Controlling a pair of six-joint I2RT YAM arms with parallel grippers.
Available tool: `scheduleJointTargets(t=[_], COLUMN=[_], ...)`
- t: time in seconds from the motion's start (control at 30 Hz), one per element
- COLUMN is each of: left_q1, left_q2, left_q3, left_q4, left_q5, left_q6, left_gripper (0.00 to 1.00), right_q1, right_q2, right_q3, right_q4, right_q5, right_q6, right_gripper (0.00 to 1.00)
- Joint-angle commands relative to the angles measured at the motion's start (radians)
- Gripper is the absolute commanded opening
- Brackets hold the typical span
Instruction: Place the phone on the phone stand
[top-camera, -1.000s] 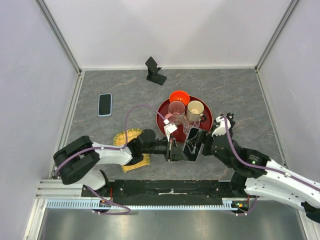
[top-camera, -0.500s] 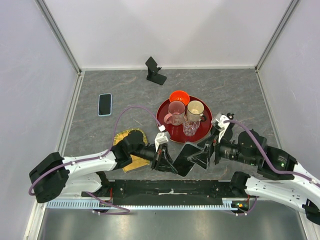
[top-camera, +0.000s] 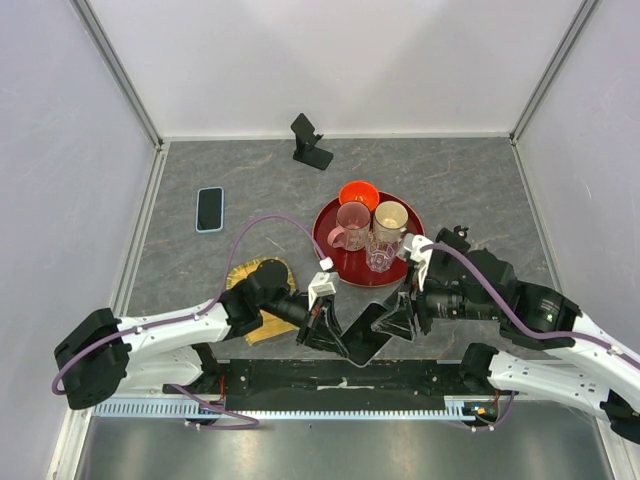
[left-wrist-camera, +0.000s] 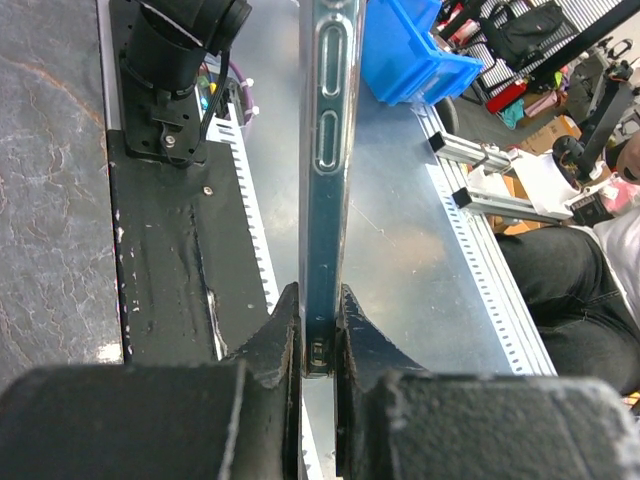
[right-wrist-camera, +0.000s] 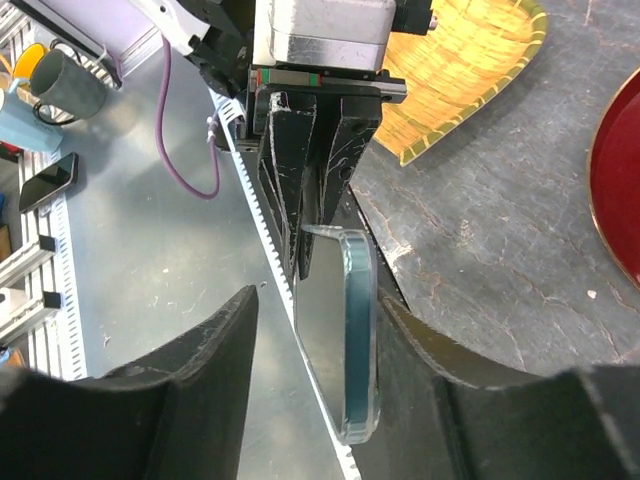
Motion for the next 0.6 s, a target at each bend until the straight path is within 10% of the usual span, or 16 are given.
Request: scheduleJointTargets(t=[0.0,0.1,0.57], left_q1=[0.003,0.003,0.001], left_q2=[-0.047,-0.058,-0.096], left_q3=[0.066,0.067,0.057], left_q4=[0.032,0.020,-0.006], left_q5=[-0.002,-0.017,-0.083], left_q6=[0.063,0.081,0.119], left_gripper=[0.02,0.02,0.02], right_q1=[0.004,0.004,0.002], right_q2=[0.035,0.038,0.029], right_q3=[0.025,0.014,-0.018], right_q4=[0.027,0.039,0.099], right_q5=[-0.097,-0.108,-0.117], right_q6=[-0.013,-0.013,0.022], right_gripper=[0.50,0.35,0.41])
